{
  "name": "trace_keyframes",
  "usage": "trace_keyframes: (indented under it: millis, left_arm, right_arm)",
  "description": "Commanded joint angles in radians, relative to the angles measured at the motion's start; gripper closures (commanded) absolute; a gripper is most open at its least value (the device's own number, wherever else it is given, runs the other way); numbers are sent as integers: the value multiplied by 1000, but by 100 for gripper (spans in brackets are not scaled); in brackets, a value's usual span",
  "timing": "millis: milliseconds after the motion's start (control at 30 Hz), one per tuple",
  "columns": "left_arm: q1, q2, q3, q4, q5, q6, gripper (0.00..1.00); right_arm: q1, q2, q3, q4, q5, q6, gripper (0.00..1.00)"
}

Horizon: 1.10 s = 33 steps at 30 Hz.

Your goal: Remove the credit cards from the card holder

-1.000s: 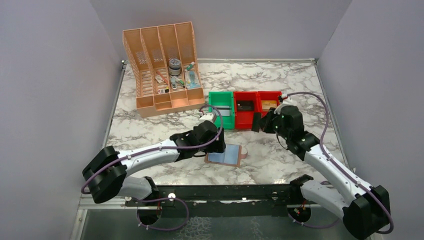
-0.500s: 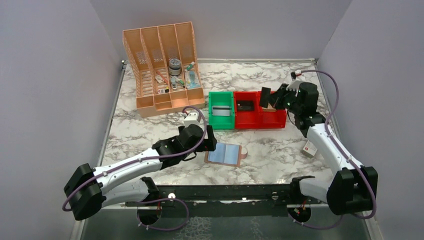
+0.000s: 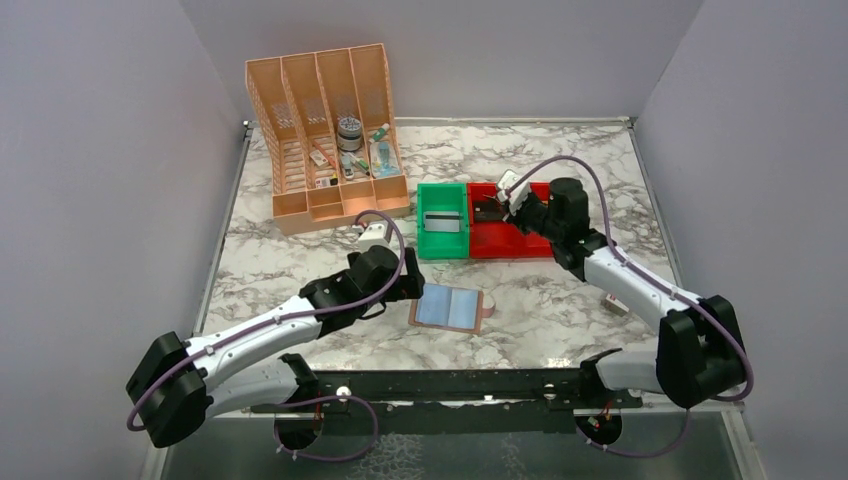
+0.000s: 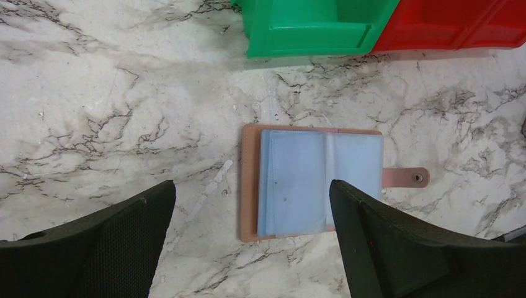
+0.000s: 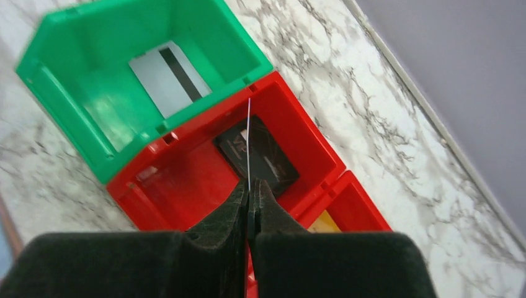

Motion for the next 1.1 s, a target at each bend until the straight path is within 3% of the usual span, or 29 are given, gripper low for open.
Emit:
trace_keyframes:
  millis: [0, 167, 400, 1067]
  left_arm:
    - [9, 22, 10, 27, 44, 2, 2]
    - [11, 39, 18, 28, 63, 6, 2]
    - [15, 20, 16, 22, 64, 11, 2]
    - [42, -6, -3, 17, 69, 16, 2]
  right_arm:
    - [-3, 47, 24, 23, 16, -263, 99]
    - [-3, 124, 39, 33, 2, -382, 99]
    - [-3, 208, 73, 83, -65, -428, 99]
    - [-3, 444, 256, -79, -38, -580, 98]
